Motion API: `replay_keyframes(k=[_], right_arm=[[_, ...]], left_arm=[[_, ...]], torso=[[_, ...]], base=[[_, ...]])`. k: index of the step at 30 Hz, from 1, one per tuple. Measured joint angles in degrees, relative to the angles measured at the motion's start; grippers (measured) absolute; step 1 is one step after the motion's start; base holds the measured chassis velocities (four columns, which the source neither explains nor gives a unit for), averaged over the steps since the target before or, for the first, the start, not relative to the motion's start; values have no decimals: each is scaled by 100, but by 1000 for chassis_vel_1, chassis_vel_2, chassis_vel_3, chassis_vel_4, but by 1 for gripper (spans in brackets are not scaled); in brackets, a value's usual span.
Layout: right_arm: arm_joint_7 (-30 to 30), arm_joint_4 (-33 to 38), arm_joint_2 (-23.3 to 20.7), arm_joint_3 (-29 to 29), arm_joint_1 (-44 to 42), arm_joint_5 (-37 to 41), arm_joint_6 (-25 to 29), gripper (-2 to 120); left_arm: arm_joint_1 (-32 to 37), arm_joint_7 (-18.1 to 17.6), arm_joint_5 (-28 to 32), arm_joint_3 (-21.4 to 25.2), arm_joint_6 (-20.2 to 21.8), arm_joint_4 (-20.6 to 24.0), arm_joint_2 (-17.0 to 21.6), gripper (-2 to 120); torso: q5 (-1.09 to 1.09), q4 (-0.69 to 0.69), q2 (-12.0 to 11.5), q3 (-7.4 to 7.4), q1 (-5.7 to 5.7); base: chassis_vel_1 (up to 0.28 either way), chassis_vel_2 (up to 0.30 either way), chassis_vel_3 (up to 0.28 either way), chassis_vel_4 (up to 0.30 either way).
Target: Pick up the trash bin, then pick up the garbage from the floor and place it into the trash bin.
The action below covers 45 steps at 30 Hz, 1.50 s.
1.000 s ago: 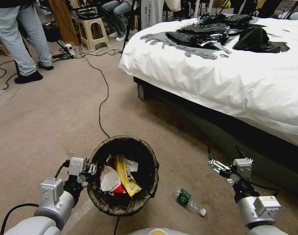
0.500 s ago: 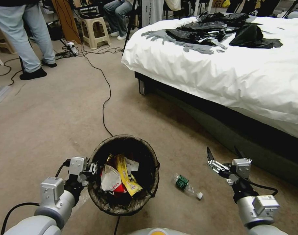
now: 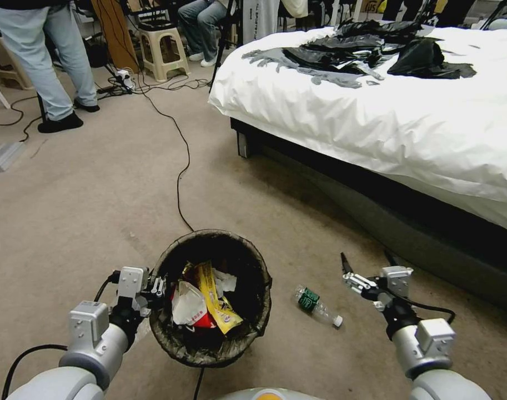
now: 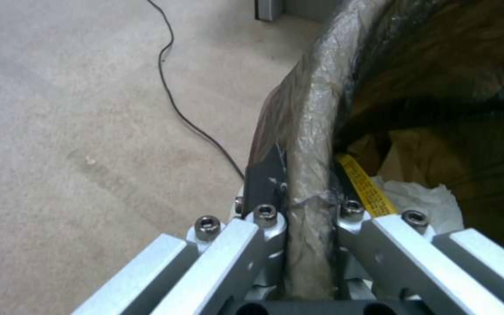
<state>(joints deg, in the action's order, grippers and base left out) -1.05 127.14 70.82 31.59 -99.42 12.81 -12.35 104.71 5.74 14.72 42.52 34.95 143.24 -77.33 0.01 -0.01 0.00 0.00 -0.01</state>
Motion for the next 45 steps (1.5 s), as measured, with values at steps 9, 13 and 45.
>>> replay_keyframes(k=[9,13,45], right_arm=[[-281,-392,-526,-347,410,324,-945,100],[-308,-550,-706,-504,515,457,-1099,100],[-258,-3686,-590,-1995,2710,901,-1692,100]], left_arm=[[-5,-39,54,16,4,0,1,1],[-1,-62,72,30,7,0,-2,1],[33,-58,84,-16,27,0,-45,1]], torso=[[0,1,0,0,0],[0,1,0,0,0],[-1,1,0,0,1]], base=[[0,0,0,0],[0,0,0,0],[0,0,0,0]])
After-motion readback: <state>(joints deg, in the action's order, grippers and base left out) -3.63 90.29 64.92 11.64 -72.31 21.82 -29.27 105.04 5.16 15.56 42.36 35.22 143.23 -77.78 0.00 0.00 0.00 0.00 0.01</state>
